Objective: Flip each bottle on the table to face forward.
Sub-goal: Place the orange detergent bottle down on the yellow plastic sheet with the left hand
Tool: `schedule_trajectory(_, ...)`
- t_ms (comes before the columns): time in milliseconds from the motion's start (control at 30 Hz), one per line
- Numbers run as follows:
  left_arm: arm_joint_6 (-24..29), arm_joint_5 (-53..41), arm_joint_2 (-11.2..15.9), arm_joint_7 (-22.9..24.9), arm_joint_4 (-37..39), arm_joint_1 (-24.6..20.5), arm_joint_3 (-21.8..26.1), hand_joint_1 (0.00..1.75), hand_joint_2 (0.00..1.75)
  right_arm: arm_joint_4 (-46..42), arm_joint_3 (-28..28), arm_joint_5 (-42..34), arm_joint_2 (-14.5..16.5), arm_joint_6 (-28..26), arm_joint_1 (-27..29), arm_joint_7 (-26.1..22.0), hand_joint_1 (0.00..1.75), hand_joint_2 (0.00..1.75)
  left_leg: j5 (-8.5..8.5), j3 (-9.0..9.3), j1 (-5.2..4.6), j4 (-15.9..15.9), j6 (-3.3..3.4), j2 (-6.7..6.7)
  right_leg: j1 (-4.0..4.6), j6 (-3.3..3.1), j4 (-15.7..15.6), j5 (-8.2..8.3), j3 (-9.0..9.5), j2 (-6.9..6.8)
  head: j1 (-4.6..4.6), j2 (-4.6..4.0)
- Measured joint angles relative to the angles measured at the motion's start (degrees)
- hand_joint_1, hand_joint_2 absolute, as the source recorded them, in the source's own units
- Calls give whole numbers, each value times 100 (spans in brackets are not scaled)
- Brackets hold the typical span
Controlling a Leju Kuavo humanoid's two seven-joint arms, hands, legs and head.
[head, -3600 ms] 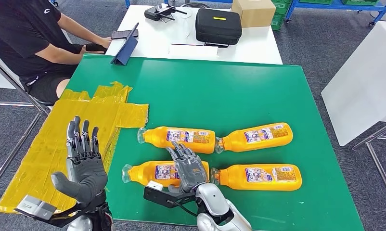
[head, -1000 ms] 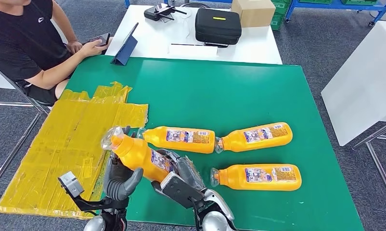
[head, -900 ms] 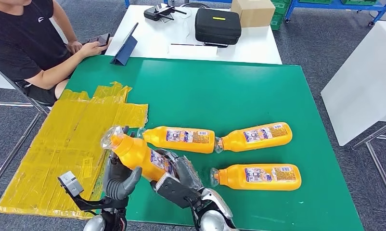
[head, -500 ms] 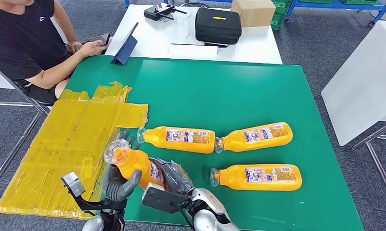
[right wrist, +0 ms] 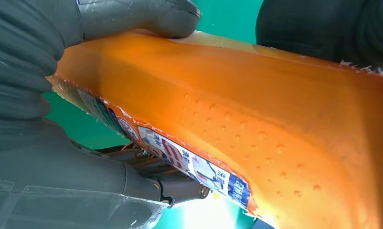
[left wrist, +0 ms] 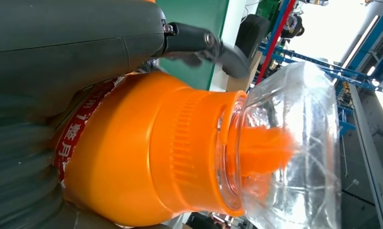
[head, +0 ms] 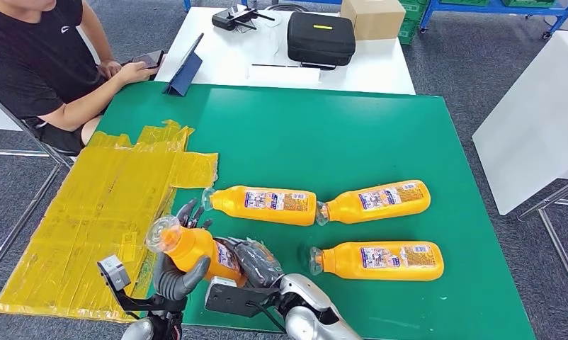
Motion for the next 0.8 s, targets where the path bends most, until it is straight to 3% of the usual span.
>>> schedule_trajectory(433,-113,92,75,-139,142,-73,0,175,175,112,87,-18,-21,-9,-109,-29,175,175,0,5,0,0,0,0,0,0,0,0,4,0,-1,0)
schedule_trajectory(567,-145,155,78,-204,143,-71,0,175,175,103,89,-12,-18,-197,-60,-55,6,175,0,5,0,0,0,0,0,0,0,0,4,0,-1,0)
schedule_trajectory(700,71,47,2,-203,-103,42,1,175,175,-163,56,82,15,-577,208,-52,0,0,0,-4,-1,0,0,1,0,1,1,1,25,0,-1,0)
schedule_trajectory(800,696,-502,-109,-166,-470,183,23,175,175,-520,-14,138,34,-723,436,-32,0,0,1,-10,-1,1,0,0,0,3,1,3,42,-1,1,0)
